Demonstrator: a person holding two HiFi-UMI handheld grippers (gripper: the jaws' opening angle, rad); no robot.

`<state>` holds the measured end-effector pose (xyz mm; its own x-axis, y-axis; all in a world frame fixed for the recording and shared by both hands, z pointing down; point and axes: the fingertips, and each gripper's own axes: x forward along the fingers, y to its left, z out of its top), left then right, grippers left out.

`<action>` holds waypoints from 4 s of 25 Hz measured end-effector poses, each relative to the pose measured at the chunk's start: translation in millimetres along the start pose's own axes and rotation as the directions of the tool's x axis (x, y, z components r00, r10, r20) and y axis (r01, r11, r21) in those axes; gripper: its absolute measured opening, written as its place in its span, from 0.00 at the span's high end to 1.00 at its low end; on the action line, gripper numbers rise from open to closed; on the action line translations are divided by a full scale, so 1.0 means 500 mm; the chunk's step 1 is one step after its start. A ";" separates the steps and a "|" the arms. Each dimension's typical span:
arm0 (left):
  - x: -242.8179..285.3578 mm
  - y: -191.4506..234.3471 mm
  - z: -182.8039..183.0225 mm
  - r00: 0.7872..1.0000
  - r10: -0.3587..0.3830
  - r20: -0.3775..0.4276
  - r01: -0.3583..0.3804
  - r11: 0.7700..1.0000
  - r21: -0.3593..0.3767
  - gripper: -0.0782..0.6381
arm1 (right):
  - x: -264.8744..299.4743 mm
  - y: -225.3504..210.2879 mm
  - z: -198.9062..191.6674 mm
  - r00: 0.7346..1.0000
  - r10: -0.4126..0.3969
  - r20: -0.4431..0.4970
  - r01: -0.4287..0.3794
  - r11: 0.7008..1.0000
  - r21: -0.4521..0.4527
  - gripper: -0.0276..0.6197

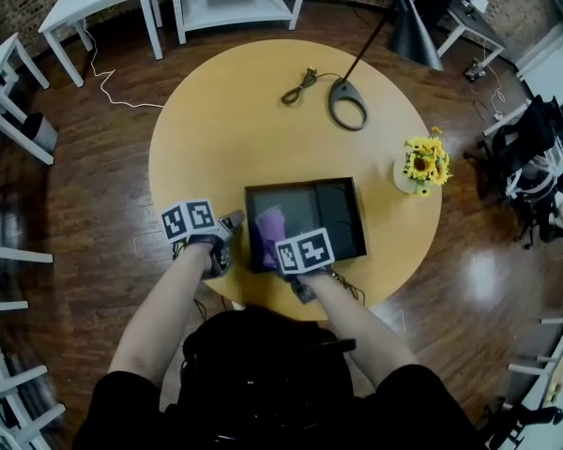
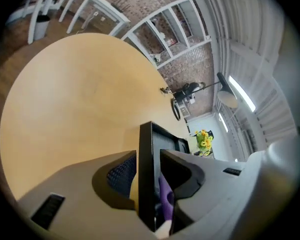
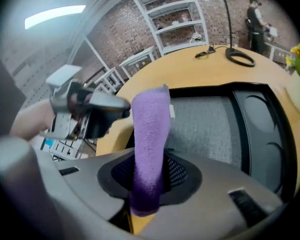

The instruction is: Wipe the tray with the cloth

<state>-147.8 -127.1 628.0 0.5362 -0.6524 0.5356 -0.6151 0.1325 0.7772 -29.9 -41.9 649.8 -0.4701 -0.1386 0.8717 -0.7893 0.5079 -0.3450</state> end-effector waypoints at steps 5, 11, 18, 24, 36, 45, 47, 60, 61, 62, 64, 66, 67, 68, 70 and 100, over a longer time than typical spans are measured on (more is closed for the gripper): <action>0.098 -0.039 0.040 0.991 0.092 -0.093 -0.068 0.969 0.236 0.67 | 0.015 0.039 -0.021 0.998 -0.007 -0.059 0.006 1.000 -0.020 0.80; 0.121 -0.024 0.025 0.976 0.188 -0.107 -0.147 0.940 0.309 0.70 | 0.032 0.047 -0.051 0.994 0.004 -0.113 -0.009 0.999 -0.035 0.80; 0.127 -0.032 0.022 0.973 0.204 -0.106 -0.147 0.907 0.394 0.70 | 0.001 -0.011 -0.069 0.981 -0.105 -0.164 0.071 0.976 -0.206 0.80; 0.127 -0.026 0.026 0.973 0.204 -0.112 -0.147 0.912 0.383 0.70 | -0.060 -0.123 -0.097 0.951 -0.208 -0.227 0.164 0.966 -0.201 0.80; 0.128 -0.014 0.019 0.970 0.218 -0.112 -0.159 0.909 0.386 0.70 | -0.087 -0.183 -0.088 0.970 -0.174 -0.168 0.162 0.983 -0.083 0.80; 0.131 -0.017 0.011 0.972 0.206 -0.113 -0.146 0.907 0.395 0.70 | -0.157 -0.298 0.072 0.967 -0.250 -0.038 0.252 0.967 0.038 0.80; 0.130 -0.020 0.008 0.973 0.200 -0.117 -0.140 0.911 0.389 0.71 | -0.148 -0.307 0.105 0.965 -0.263 -0.009 0.263 0.964 0.042 0.80; 0.128 -0.013 0.015 0.975 0.190 -0.114 -0.140 0.927 0.349 0.72 | -0.124 -0.398 0.139 0.889 -0.456 0.030 0.456 0.881 -0.128 0.80; 0.128 -0.012 0.015 0.975 0.190 -0.112 -0.141 0.927 0.348 0.72 | -0.132 -0.411 0.134 0.879 -0.476 0.031 0.475 0.868 -0.147 0.80; 0.128 -0.012 0.016 0.975 0.191 -0.111 -0.142 0.927 0.347 0.72 | -0.136 -0.418 0.130 0.877 -0.480 0.033 0.479 0.864 -0.158 0.80; 0.127 -0.010 0.017 0.975 0.192 -0.109 -0.144 0.927 0.345 0.72 | -0.135 -0.414 0.131 0.881 -0.470 0.053 0.472 0.866 -0.164 0.80; 0.125 -0.007 0.016 0.975 0.194 -0.108 -0.147 0.929 0.340 0.72 | -0.135 -0.403 0.133 0.879 -0.473 0.061 0.476 0.865 -0.155 0.80; 0.124 -0.006 0.016 0.975 0.195 -0.108 -0.148 0.930 0.336 0.72 | -0.137 -0.393 0.132 0.884 -0.464 0.062 0.468 0.872 -0.144 0.80; 0.124 -0.005 0.017 0.975 0.195 -0.108 -0.150 0.932 0.331 0.72 | -0.136 -0.381 0.129 0.895 -0.443 0.059 0.447 0.886 -0.127 0.80; 0.124 -0.005 0.020 0.975 0.195 -0.108 -0.151 0.934 0.324 0.72 | -0.130 -0.358 0.113 0.922 -0.385 0.047 0.388 0.917 -0.088 0.80; 0.120 0.000 0.028 0.975 0.198 -0.099 -0.160 0.939 0.304 0.73 | -0.125 -0.266 0.018 0.975 -0.219 0.043 0.220 0.975 -0.035 0.80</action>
<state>-123.7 -176.5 655.6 0.4583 -0.5366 0.7085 -0.8391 0.0015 0.5440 100.8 -108.6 638.1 -0.3028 -0.2830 0.9101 -0.8590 0.4946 -0.1320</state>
